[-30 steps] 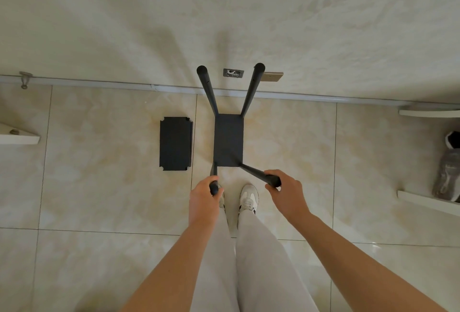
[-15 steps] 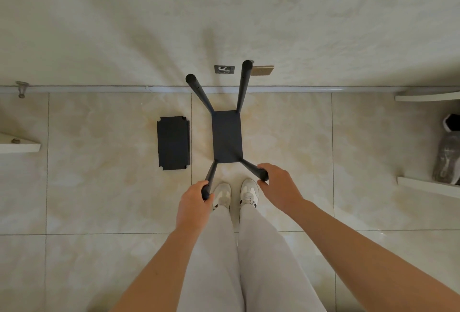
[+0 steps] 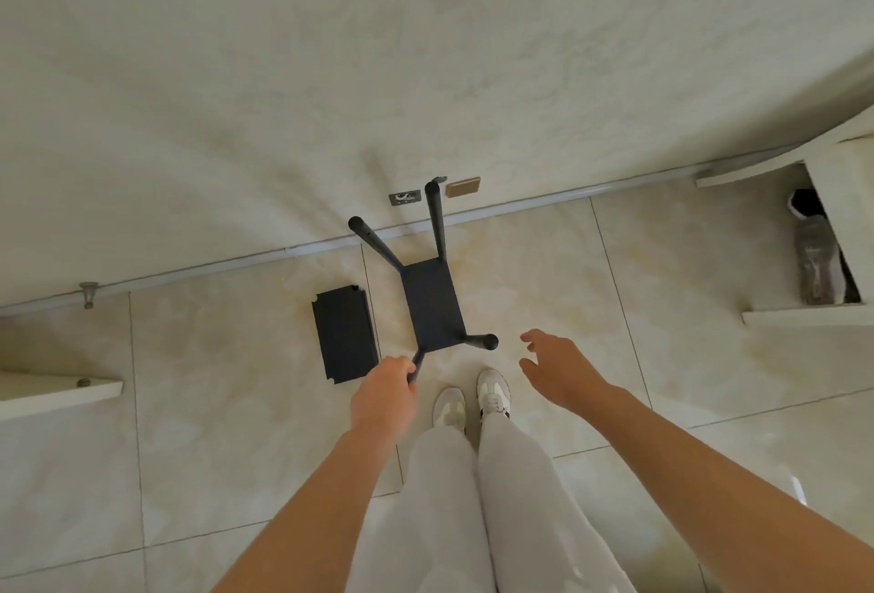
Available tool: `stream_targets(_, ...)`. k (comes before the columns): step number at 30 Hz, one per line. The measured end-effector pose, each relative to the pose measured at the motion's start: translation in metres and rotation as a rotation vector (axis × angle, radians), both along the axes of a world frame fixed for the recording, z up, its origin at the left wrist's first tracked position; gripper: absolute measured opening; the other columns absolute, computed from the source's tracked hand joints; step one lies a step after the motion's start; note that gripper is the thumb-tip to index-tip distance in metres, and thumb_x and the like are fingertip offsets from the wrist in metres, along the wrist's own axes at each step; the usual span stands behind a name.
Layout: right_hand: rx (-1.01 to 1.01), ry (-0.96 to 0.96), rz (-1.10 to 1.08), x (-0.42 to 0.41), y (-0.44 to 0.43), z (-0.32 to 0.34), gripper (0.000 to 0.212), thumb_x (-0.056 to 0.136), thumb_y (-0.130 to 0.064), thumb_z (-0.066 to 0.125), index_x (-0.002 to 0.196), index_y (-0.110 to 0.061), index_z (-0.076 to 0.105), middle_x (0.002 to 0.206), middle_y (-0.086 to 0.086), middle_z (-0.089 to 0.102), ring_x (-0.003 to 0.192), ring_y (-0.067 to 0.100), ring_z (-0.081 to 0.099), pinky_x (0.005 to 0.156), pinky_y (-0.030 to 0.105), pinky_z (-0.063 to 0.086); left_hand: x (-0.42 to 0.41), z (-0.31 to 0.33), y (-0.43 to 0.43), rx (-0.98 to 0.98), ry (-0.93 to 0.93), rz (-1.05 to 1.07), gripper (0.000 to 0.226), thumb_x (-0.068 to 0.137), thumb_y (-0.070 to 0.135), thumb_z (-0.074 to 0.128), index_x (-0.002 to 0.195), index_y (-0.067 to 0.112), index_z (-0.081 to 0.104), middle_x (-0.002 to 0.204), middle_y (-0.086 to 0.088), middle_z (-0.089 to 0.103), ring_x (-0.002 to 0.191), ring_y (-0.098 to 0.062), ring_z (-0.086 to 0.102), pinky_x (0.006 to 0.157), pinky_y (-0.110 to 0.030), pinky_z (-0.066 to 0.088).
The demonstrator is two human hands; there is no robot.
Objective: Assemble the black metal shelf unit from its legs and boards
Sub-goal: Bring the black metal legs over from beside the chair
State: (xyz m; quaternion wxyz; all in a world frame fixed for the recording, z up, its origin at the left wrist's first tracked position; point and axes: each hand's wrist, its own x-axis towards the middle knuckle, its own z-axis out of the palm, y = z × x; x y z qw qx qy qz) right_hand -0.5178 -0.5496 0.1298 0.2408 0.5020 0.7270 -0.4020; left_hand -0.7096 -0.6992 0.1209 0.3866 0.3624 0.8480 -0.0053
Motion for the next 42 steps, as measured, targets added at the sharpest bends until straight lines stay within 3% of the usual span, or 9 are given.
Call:
stream_targets(6, 0.074, 0.043, -0.071, 0.031, -0.017, 0.051, 0.041, 0.102, -0.02, 0.043, 0.143, -0.017, 0.042, 0.137, 0.004, 0.053, 0.123, 0.021, 0.052, 0.099, 0.029, 0.044, 0.012, 0.047, 0.029, 0.111, 0.098, -0.178, 0.032, 0.105, 0.026, 0.049, 0.135, 0.022, 0.057, 0.124, 0.006, 0.064, 0.104, -0.009, 0.064, 0.071, -0.019, 0.044)
stream_targets(9, 0.13, 0.033, -0.108, 0.056, -0.027, 0.07, 0.041, 0.103, -0.021, 0.041, 0.144, -0.018, 0.041, 0.136, 0.002, 0.053, 0.121, 0.02, 0.053, 0.096, 0.03, 0.047, 0.03, 0.071, 0.045, 0.154, 0.151, -0.304, 0.032, 0.106, 0.028, 0.044, 0.135, 0.022, 0.055, 0.12, 0.005, 0.063, 0.1, -0.01, 0.062, 0.071, -0.022, 0.049)
stream_targets(12, 0.176, 0.014, -0.188, 0.086, -0.036, 0.084, 0.041, 0.103, -0.023, 0.041, 0.144, -0.019, 0.041, 0.136, 0.001, 0.053, 0.122, 0.02, 0.052, 0.094, 0.031, 0.048, 0.057, 0.09, 0.06, 0.205, 0.168, -0.419, 0.036, 0.106, 0.028, 0.044, 0.141, 0.022, 0.051, 0.121, 0.004, 0.062, 0.105, -0.013, 0.06, 0.081, -0.029, 0.055)
stream_targets(22, 0.296, -0.062, -0.534, 0.24, -0.042, 0.11, 0.036, 0.102, -0.024, 0.041, 0.137, -0.019, 0.046, 0.131, -0.001, 0.057, 0.117, 0.019, 0.054, 0.082, 0.029, 0.048, 0.208, 0.121, 0.125, 0.327, 0.066, -0.705, 0.033, 0.105, 0.027, 0.046, 0.136, 0.021, 0.055, 0.112, 0.003, 0.067, 0.1, -0.014, 0.06, 0.078, -0.034, 0.055)
stream_targets(28, 0.297, -0.06, -0.652, 0.341, -0.032, 0.119, 0.035, 0.102, -0.023, 0.04, 0.135, -0.015, 0.049, 0.129, 0.001, 0.059, 0.119, 0.021, 0.054, 0.091, 0.034, 0.049, 0.313, 0.128, 0.161, 0.341, 0.036, -0.77, 0.032, 0.104, 0.024, 0.047, 0.134, 0.019, 0.058, 0.106, 0.001, 0.068, 0.101, -0.015, 0.058, 0.078, -0.031, 0.053)
stream_targets(38, 0.321, -0.042, -0.751, 0.473, 0.029, 0.122, 0.033, 0.102, -0.022, 0.038, 0.131, -0.013, 0.051, 0.124, 0.005, 0.06, 0.113, 0.025, 0.054, 0.078, 0.032, 0.046, 0.454, 0.132, 0.23, 0.305, 0.022, -0.792, 0.024, 0.103, 0.024, 0.048, 0.114, 0.018, 0.067, 0.103, 0.002, 0.07, 0.096, -0.018, 0.061, 0.077, -0.037, 0.054)
stream_targets(42, 0.342, -0.031, -0.788, 0.511, 0.069, 0.119, 0.035, 0.102, -0.022, 0.04, 0.134, -0.013, 0.049, 0.123, 0.005, 0.061, 0.113, 0.025, 0.055, 0.081, 0.033, 0.048, 0.492, 0.13, 0.277, 0.322, 0.006, -0.779, 0.024, 0.101, 0.024, 0.049, 0.116, 0.017, 0.066, 0.106, 0.001, 0.071, 0.098, -0.02, 0.062, 0.076, -0.034, 0.051)
